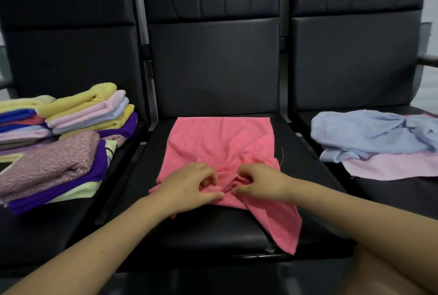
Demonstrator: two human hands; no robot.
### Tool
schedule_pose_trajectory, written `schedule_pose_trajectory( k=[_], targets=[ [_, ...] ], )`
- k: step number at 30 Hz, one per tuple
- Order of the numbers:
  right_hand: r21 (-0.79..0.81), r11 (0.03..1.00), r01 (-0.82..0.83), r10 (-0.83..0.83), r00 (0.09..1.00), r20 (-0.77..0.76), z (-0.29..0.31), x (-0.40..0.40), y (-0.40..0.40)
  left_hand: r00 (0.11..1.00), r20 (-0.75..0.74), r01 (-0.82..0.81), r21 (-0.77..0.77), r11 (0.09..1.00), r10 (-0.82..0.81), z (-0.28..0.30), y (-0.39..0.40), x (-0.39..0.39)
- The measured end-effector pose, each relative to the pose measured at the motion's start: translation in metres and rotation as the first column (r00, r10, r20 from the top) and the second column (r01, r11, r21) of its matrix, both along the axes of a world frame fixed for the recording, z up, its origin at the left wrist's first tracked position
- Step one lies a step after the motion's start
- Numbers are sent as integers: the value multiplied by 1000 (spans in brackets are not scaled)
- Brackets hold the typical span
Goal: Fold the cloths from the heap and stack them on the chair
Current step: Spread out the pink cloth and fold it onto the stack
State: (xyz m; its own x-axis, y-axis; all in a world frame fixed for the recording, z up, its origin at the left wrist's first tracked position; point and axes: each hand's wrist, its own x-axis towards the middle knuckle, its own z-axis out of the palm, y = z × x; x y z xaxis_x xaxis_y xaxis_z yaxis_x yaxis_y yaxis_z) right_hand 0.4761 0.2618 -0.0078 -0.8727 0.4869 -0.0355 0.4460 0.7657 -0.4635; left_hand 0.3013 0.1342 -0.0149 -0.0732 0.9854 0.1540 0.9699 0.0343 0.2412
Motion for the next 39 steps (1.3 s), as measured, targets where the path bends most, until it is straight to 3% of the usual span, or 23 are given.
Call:
schedule_pose_trajectory(
  k=[2,4,8,10,16,20,23,27,29,31,34,37,39],
  targets=[
    [-55,998,27,-31,998,-60,-1,-4,1,999,-30,31,-16,999,-32,-3,-4,-5],
    [-231,971,68,-103,985,-141,0,-5,4,998,-15,57,8,998,-57,-3,-6,-7],
    [-605,796,19,-227,936,-269,4,0,11,993,114,-45,89,995,34,10,-11,-23],
    [-680,733,-9,-274,911,-307,5,0,19,983,151,-117,82,990,104,18,-16,-32],
    [-703,711,24,-401,835,-377,18,3,37,848,436,-331,-7,944,301,28,-22,-57],
    [-685,723,87,-453,809,-375,19,6,49,805,423,-416,-99,904,416,21,-12,-65],
    [-716,689,115,-485,807,-337,17,14,55,807,398,-480,14,877,435,20,-3,-67],
    [-713,661,234,-580,762,-288,15,23,67,903,296,-368,157,916,312,26,6,-75],
    [-699,659,277,-610,741,-281,14,25,70,943,231,-255,43,966,239,25,9,-82],
    [-686,660,306,-632,721,-286,11,29,78,931,296,-211,-44,976,215,21,13,-88],
    [-678,647,348,-654,712,-258,8,35,86,783,568,-283,-40,958,255,18,15,-87],
    [-662,646,381,-662,711,-237,2,39,91,480,848,-315,-72,947,224,17,17,-79],
    [-700,610,372,-684,693,-228,-2,40,95,346,917,-356,-69,932,200,17,22,-74]
  ],
)
